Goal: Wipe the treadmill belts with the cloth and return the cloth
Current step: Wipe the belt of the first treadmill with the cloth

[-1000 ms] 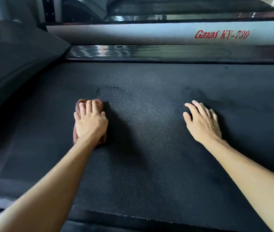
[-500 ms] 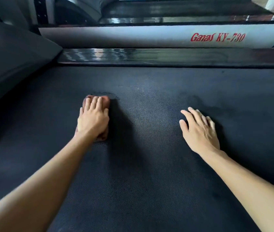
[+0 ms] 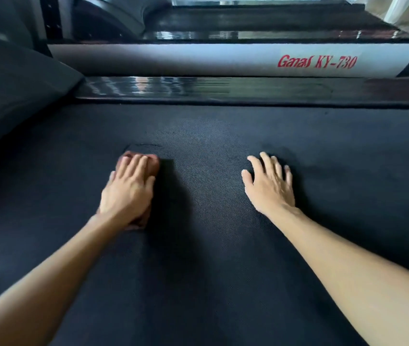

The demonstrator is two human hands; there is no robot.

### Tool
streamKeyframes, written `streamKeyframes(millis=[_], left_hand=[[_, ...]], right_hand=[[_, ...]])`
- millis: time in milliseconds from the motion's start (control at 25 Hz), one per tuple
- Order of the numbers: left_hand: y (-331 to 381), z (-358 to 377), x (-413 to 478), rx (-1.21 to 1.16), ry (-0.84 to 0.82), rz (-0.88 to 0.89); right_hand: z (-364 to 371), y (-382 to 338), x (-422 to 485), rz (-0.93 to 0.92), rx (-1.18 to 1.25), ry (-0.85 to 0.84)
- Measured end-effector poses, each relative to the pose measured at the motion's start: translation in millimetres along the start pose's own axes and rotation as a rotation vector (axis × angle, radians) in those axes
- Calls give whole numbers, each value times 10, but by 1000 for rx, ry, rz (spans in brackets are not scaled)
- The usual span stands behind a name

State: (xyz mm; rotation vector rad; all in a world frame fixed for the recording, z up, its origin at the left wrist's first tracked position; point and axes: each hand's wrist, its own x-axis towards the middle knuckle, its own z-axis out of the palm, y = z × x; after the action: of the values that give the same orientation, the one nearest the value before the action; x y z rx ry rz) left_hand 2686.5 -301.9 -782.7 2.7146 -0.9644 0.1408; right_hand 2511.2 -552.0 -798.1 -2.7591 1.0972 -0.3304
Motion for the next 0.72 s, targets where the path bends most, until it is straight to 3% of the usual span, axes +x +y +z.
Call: streamKeyframes(millis=[80,160,360,480,640,720], left_hand=[[-354,9,450,19,-14,-177],[-308,104,898,37,7,-223],[730,357,926,61,-45,155],[575,240,517,12,-61,272],[-385,112,1061,54,-36,-75],[-319,189,1446,62,-18,-153]], right_hand=[[102,-15,-18,-6,-28,46],[125,-2,-7,-3,-39,72],[136,2,7,3,-57,79],[137,9,2,-3,-54,113],[136,-29,-6,-10,-87,102],[136,-24,14,-8,-105,73]])
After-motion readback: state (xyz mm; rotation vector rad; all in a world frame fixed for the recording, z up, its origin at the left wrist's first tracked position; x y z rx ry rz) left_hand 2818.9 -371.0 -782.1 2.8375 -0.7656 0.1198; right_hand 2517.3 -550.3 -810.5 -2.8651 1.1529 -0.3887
